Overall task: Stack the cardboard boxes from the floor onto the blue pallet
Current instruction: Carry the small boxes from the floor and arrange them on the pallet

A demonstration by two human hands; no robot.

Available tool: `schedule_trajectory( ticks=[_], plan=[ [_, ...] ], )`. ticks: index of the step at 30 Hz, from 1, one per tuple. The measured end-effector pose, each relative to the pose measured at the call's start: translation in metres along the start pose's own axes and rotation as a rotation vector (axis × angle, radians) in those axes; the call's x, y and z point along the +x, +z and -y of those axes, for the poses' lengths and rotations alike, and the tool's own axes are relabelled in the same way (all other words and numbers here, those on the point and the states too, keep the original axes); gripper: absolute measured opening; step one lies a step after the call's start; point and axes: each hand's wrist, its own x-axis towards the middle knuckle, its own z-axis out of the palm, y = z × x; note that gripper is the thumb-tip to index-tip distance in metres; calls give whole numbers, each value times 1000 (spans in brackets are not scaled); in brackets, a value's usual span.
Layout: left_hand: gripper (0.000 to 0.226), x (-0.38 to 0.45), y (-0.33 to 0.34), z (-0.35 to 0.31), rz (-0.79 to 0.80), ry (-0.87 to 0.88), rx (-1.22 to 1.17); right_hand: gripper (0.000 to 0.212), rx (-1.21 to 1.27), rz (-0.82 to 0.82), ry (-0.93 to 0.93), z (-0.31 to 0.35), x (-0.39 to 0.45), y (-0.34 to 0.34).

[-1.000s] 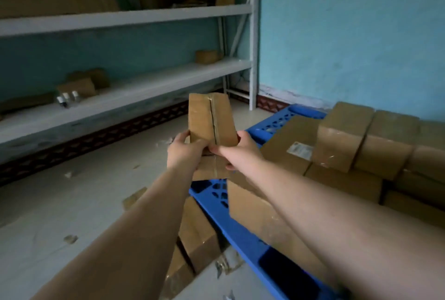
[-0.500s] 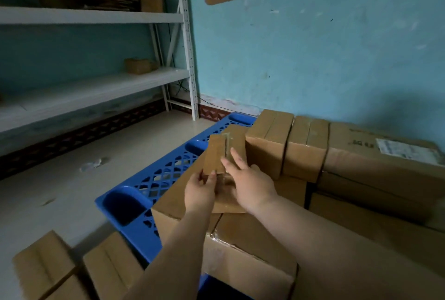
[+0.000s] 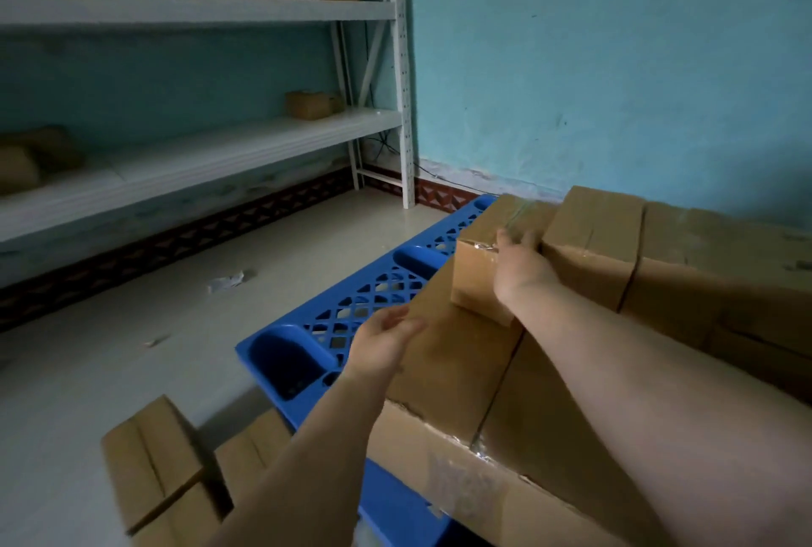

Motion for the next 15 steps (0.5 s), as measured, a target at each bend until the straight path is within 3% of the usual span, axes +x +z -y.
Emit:
schedule_trajectory(
  ticks=[5,7,10,13,15],
  plan=[
    [28,-1,-56,30,-75,-75,-37,73,143,-34,127,14,15,8],
    [27,-3,-84,41,-151,-93,-60,81,158,-162,90,27,6,20],
    [31,-8,-127,61,-296,-137,-78,78,-7,-369,-321,61,-24,51],
    [23,-16,-168,94,-415,-186,-76,59,48,-159,-713,112,-68,99],
    [27,-24,-187,124,-472,-241,-65,56,110,29,-789,142,-102,137]
  ],
)
